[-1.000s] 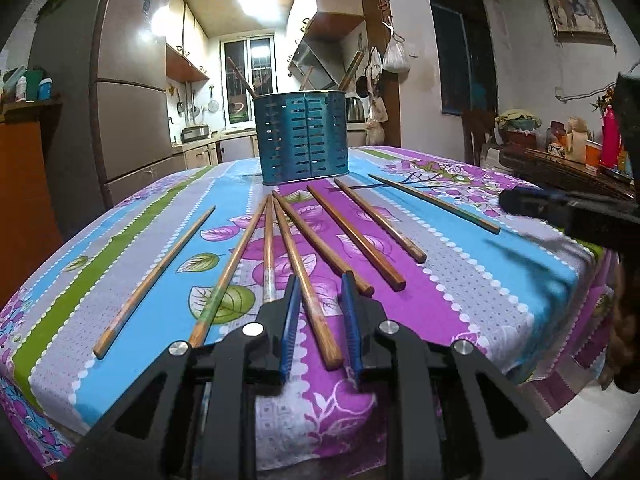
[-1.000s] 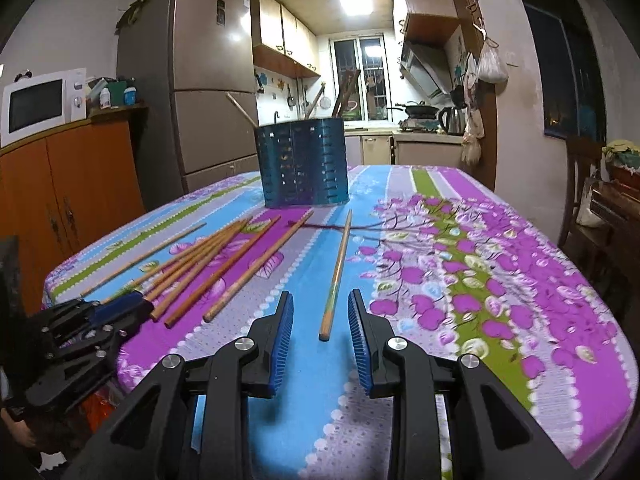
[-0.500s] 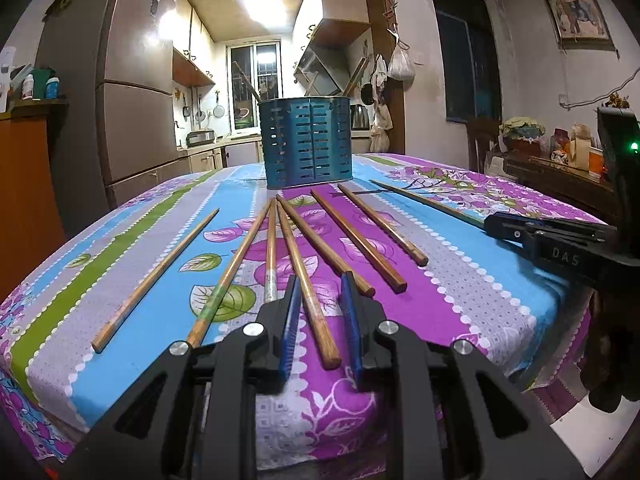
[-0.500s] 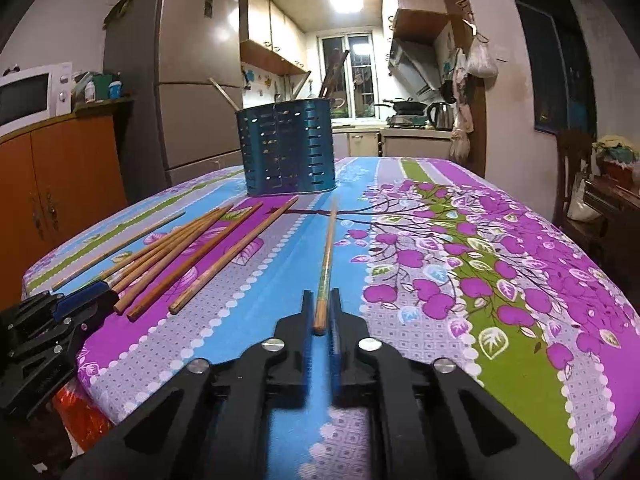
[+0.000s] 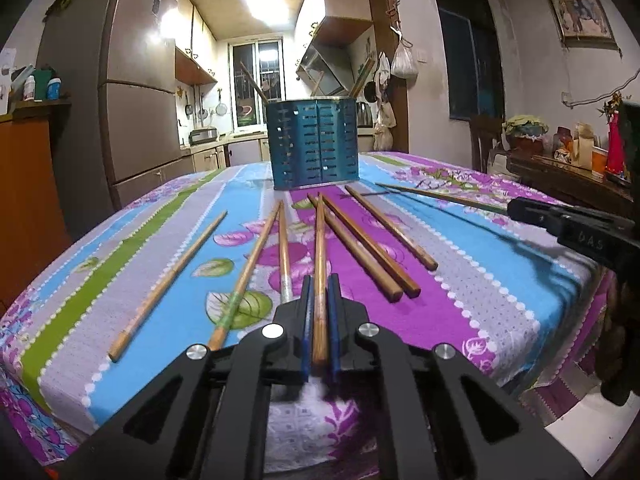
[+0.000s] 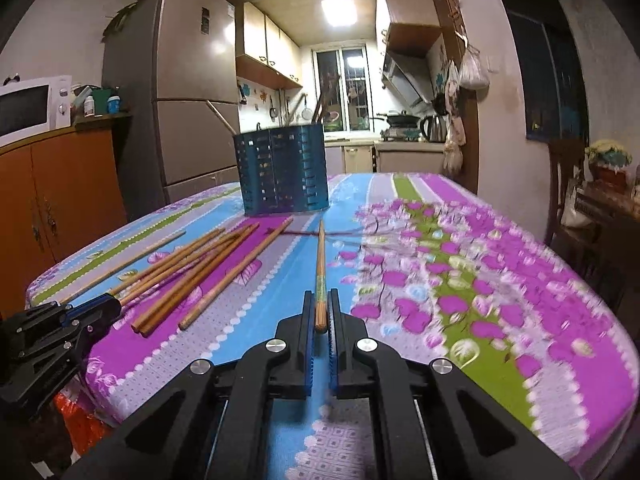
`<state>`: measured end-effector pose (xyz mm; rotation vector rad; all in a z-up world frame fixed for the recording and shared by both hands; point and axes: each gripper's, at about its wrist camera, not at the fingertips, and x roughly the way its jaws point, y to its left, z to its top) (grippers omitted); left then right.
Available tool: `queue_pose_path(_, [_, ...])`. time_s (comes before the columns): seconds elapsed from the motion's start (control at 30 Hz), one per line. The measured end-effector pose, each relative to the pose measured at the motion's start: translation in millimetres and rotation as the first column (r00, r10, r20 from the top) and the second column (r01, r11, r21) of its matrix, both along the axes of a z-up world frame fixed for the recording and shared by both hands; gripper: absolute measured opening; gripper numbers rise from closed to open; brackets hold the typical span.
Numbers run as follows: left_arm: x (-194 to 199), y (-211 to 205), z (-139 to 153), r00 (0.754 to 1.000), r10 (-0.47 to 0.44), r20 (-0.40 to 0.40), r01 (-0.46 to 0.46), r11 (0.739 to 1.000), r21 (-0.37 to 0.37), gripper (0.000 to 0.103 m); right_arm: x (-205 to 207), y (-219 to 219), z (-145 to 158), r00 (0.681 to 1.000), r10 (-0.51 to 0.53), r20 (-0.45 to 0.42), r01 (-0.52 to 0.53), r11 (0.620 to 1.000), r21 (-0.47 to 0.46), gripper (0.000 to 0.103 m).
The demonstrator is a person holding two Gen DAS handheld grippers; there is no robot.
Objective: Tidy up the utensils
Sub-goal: 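Lift the left gripper's chopstick over the holder while the right gripper lowers its chopstick in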
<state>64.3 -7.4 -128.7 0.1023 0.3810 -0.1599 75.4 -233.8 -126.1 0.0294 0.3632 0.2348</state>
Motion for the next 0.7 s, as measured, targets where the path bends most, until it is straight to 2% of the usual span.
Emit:
queue_pose_path(0.4, [-8, 11, 53, 0.992, 0.001, 0.127, 0.001, 1.0, -0.015, 0.005, -23, -3, 67, 0.988, 0.04, 0.149, -0.033, 0.998, -0.049, 0.007])
queue_pose_path(0.7, [7, 4, 112, 0.963, -0.033, 0.269, 0.039, 0.999, -0.014, 0.005, -15, -7, 126, 0.958, 0.07, 0.278, -0.047, 0.995, -0.088, 0.007])
